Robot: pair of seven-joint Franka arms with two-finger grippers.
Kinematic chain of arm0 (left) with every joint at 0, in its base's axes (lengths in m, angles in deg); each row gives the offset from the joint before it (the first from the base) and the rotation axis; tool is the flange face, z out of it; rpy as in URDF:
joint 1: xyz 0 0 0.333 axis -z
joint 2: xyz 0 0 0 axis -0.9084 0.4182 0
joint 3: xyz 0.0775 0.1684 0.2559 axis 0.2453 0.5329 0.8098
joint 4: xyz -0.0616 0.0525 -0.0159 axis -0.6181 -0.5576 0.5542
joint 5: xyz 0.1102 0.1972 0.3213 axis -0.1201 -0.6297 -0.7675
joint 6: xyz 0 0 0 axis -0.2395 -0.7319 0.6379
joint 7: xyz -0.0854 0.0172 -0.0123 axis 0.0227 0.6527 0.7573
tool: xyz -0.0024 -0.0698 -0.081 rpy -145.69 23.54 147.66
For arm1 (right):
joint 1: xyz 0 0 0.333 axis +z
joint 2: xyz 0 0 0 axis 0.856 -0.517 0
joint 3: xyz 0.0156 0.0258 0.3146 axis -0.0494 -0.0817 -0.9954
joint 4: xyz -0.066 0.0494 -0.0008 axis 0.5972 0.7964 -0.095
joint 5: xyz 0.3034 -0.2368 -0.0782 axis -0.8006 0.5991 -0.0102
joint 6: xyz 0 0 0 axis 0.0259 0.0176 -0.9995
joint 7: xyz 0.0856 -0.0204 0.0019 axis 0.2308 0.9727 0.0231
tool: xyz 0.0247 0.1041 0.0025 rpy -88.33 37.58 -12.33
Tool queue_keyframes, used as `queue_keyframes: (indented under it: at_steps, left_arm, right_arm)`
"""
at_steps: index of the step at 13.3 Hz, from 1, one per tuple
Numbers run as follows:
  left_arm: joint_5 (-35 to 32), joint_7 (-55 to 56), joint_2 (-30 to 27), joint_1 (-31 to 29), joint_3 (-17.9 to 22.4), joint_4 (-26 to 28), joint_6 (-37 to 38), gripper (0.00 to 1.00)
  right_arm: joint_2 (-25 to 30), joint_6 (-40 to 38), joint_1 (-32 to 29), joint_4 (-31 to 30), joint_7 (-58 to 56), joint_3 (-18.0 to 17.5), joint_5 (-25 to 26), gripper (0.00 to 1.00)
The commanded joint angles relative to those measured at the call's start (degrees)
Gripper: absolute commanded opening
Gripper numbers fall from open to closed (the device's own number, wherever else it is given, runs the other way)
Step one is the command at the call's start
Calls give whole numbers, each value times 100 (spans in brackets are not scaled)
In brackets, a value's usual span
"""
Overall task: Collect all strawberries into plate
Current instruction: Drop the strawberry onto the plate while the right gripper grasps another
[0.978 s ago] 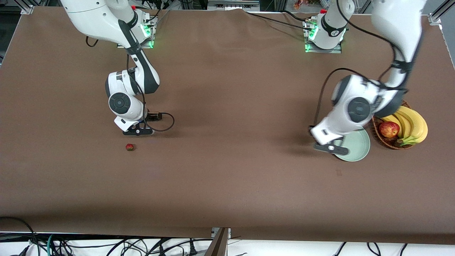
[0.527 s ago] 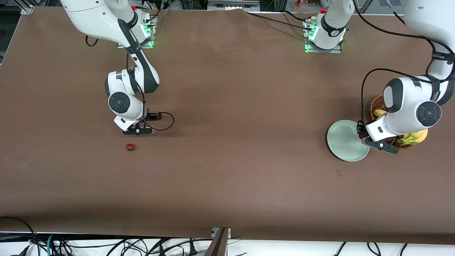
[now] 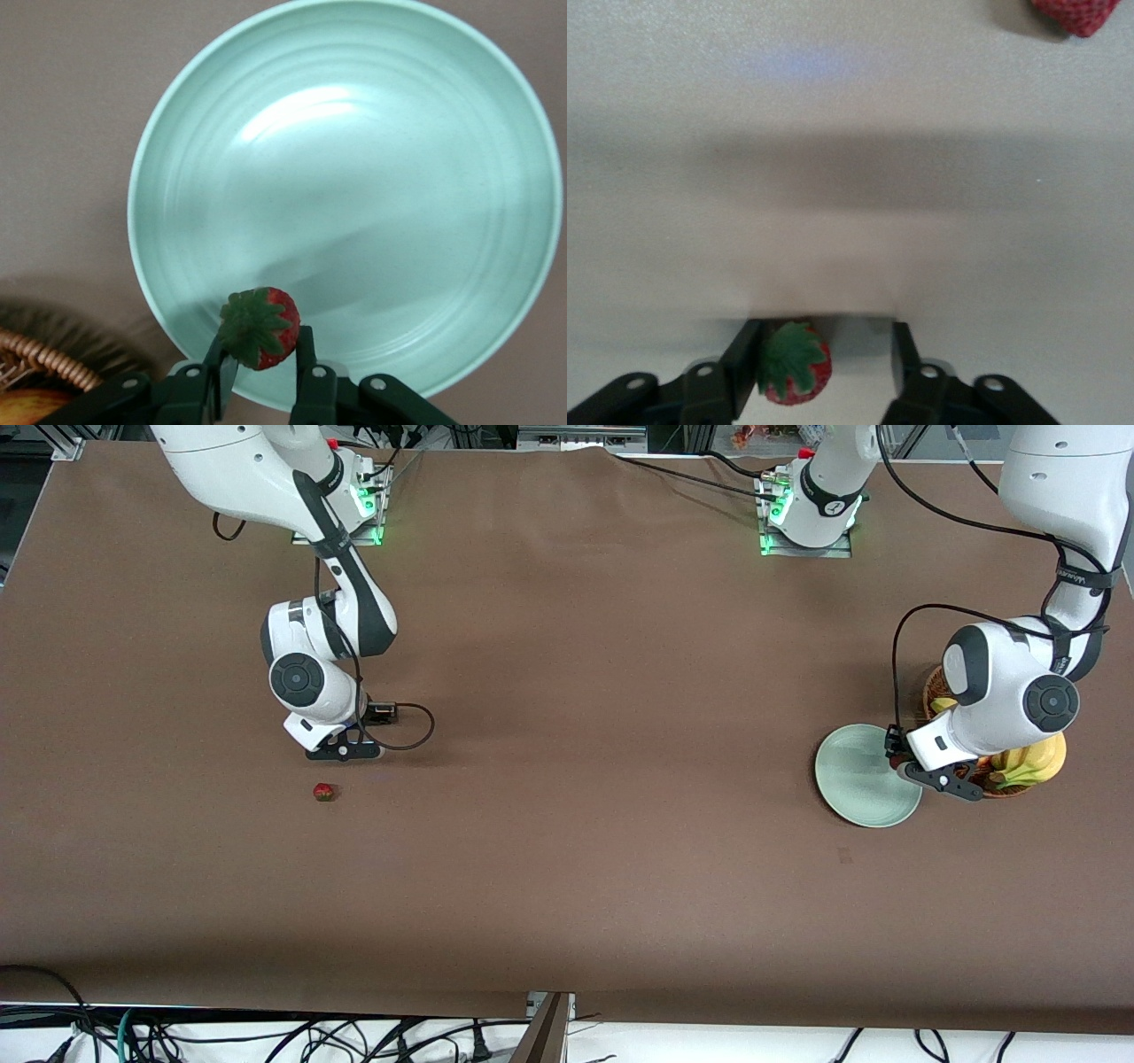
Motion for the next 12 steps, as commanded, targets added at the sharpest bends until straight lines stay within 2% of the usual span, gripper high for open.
queue_keyframes:
  at_steps: [1, 2, 3, 4, 6, 8, 12]
  left_arm:
    - [360, -171, 34, -30, 15, -164, -20, 59]
    - [614, -162, 35, -13, 15, -217, -11, 84]
    - [704, -162, 35, -12, -3, -243, -11, 100]
    - [722, -153, 26, 40, -20, -339, 41, 100]
    - [731, -127, 26, 84, -47, -367, 50, 100]
    - [731, 83, 8, 119, -186, -367, 59, 100]
    - [722, 1031, -115, 163, -670, -375, 226, 100]
  right_arm:
    - [226, -5, -51, -187, -118, -56, -72, 48]
    - [217, -5, -51, -169, -118, -74, -150, 42]
    - [209, -5, -51, -134, -118, -91, -264, 37]
    - [191, -5, -34, -47, -118, -100, -300, 31]
    - [147, -5, 1, 216, -66, -275, -309, 27]
    - [60, -14, 1, 576, 56, -486, -362, 27]
    - [-651, -14, 45, 1762, 758, -1030, -819, 27]
